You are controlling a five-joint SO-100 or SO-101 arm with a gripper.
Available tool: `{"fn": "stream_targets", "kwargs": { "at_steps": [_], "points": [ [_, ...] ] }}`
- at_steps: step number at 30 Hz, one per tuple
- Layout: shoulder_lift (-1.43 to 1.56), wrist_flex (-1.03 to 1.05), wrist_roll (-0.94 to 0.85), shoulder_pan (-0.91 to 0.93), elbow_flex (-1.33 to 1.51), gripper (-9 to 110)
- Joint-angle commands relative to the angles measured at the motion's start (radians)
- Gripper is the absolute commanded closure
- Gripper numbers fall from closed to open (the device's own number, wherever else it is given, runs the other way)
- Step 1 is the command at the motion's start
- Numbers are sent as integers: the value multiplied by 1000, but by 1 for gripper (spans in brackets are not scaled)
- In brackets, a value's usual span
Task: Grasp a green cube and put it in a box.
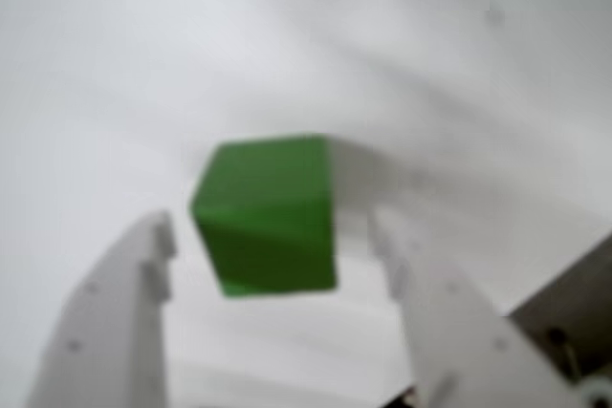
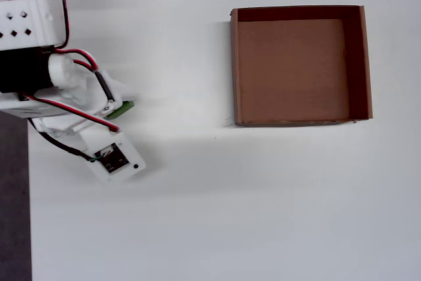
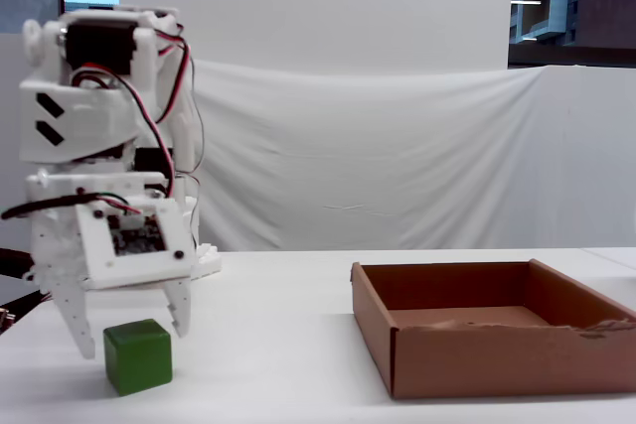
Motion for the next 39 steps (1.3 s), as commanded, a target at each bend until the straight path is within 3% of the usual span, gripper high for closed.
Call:
{"fn": "stream_targets", "kwargs": {
  "at_steps": [1,25,39],
  "points": [
    [9,-18,-31,-12,3,73],
    [23,-78,-20,-28,69,73],
    [66,-92,-18,-29,114,80]
  ]
}}
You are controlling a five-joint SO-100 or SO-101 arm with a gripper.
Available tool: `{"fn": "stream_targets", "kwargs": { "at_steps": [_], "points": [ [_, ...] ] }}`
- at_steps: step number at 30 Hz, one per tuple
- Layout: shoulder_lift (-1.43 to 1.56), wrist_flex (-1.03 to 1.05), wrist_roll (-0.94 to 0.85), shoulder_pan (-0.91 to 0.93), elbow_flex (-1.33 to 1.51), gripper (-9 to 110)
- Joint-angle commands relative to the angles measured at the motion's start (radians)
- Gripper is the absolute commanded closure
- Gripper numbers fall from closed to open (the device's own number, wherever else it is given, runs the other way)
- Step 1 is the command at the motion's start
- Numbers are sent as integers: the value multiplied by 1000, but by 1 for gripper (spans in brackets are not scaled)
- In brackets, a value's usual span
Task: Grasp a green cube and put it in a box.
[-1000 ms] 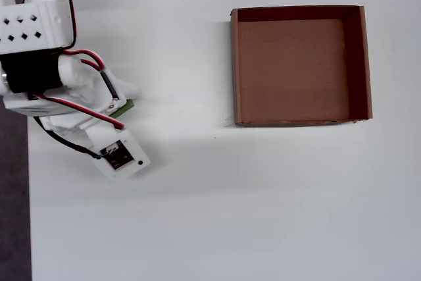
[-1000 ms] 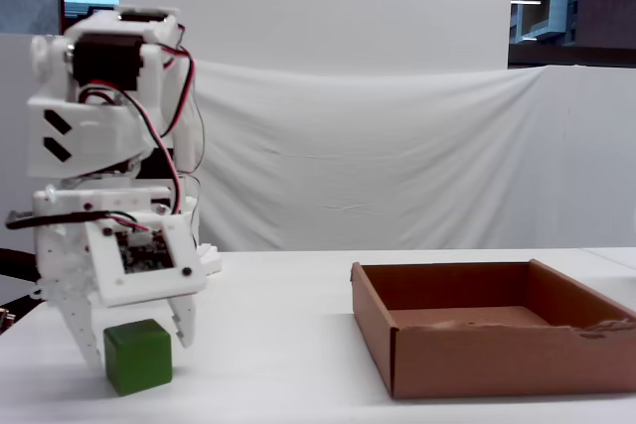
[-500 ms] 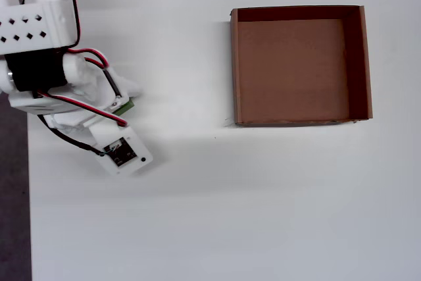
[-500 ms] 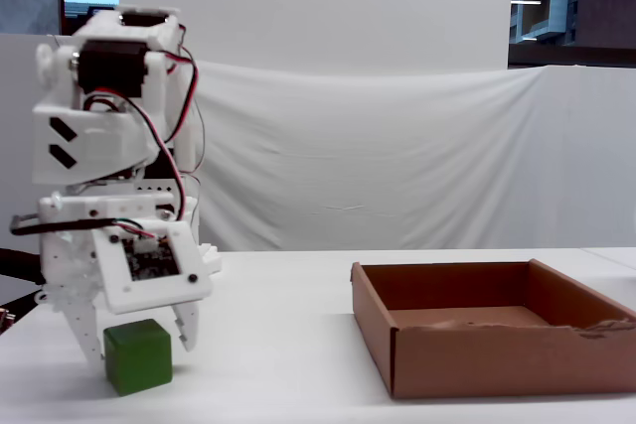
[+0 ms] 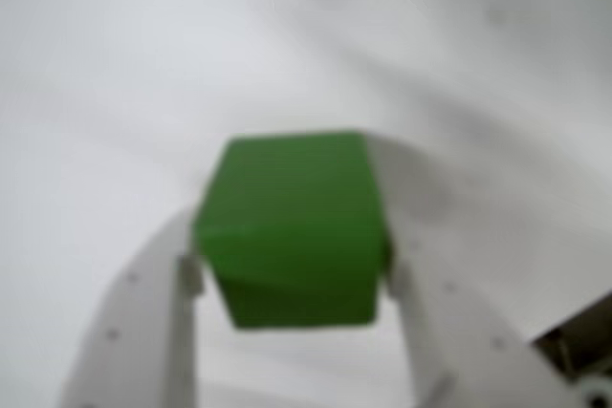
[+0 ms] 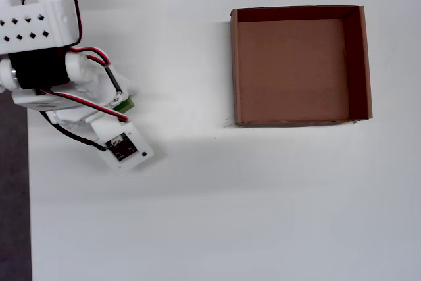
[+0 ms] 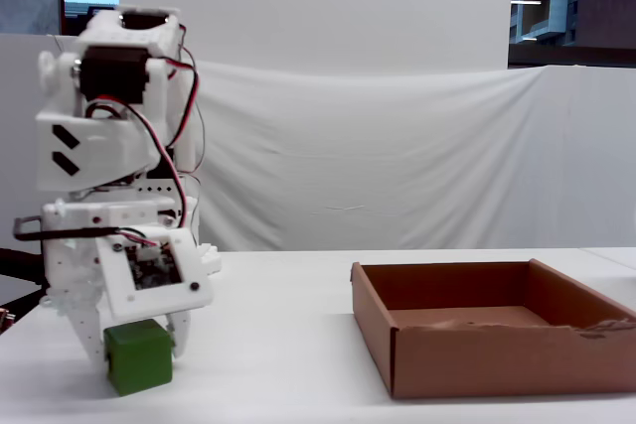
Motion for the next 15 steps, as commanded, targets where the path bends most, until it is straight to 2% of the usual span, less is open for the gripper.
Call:
{"fn": "stream_targets", "kwargs": {
  "at_steps": [1,15],
  "points": [
    [61,-12,-18,-11,-2,81],
    [66,-26,-17,-15,5,84]
  ]
}}
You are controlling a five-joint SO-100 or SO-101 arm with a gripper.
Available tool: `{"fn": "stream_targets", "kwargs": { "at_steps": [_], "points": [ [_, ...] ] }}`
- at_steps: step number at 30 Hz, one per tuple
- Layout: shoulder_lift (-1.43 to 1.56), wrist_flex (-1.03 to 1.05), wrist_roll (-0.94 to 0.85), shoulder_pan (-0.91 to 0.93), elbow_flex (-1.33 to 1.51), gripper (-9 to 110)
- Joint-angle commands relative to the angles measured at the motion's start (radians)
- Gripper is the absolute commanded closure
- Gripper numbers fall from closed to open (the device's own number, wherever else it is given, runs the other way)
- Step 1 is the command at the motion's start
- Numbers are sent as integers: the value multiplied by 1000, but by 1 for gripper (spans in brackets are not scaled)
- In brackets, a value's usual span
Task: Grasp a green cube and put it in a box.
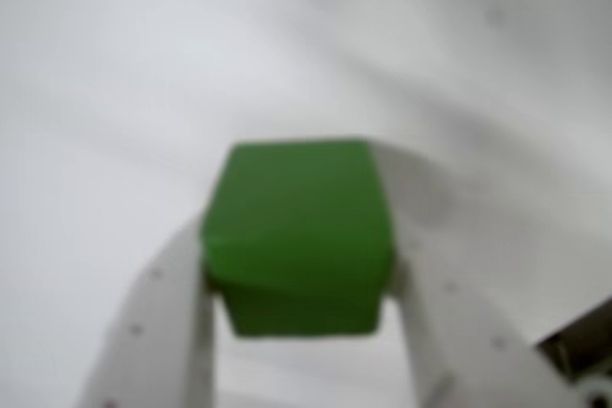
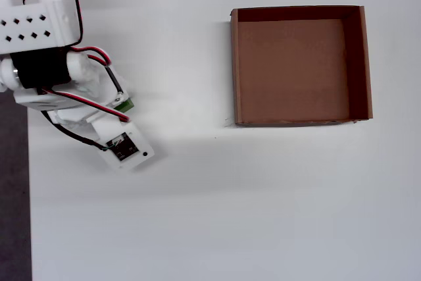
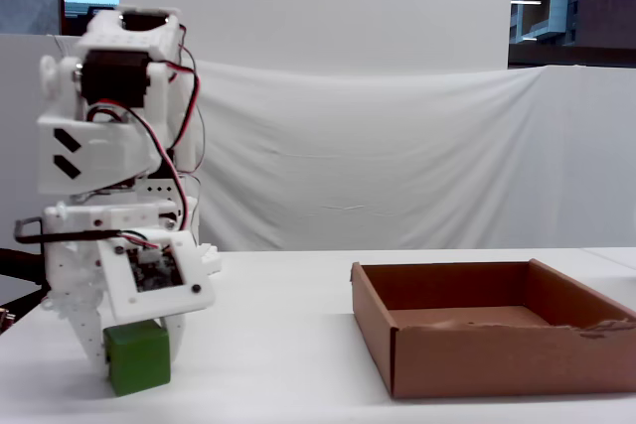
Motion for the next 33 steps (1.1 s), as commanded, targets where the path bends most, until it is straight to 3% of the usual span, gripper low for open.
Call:
{"fn": "stream_targets", "kwargs": {
  "at_steps": [1,14,33],
  "points": [
    [66,-8,-15,-11,-5,84],
    [110,26,-14,-20,0,85],
    [321,279,112,-164,-55,86]
  ]
}}
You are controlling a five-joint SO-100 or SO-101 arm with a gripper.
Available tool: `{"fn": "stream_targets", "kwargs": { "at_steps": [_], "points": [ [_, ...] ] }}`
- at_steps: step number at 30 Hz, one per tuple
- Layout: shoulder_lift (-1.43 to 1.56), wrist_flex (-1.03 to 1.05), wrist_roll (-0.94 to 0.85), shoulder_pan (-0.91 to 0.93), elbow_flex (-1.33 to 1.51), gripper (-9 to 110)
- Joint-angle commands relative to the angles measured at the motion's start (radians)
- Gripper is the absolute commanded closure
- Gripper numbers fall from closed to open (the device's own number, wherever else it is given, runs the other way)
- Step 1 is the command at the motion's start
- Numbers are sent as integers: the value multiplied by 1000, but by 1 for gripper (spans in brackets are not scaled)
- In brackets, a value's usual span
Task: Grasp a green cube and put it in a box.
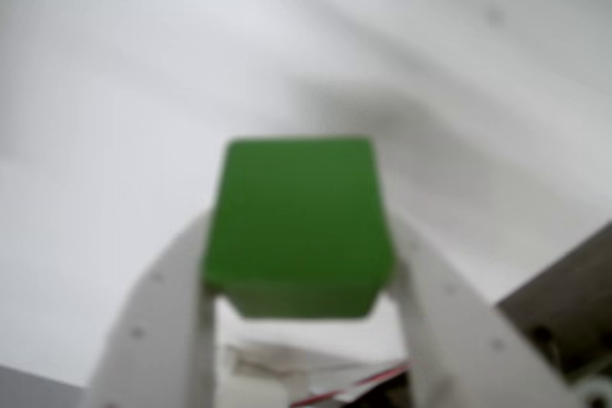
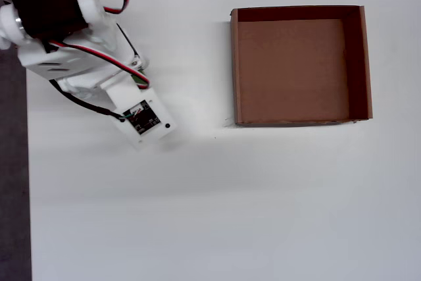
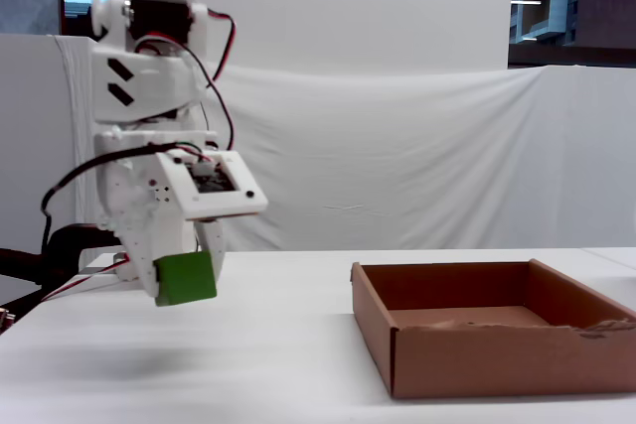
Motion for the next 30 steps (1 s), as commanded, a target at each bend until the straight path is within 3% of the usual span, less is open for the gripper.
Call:
{"fn": "stream_targets", "kwargs": {
  "at_steps": [1,19,30],
  "points": [
    [67,25,8,-26,-66,86],
    [178,87,184,-356,-150,86],
    [-78,138,256,-480,-454,86]
  ]
}}
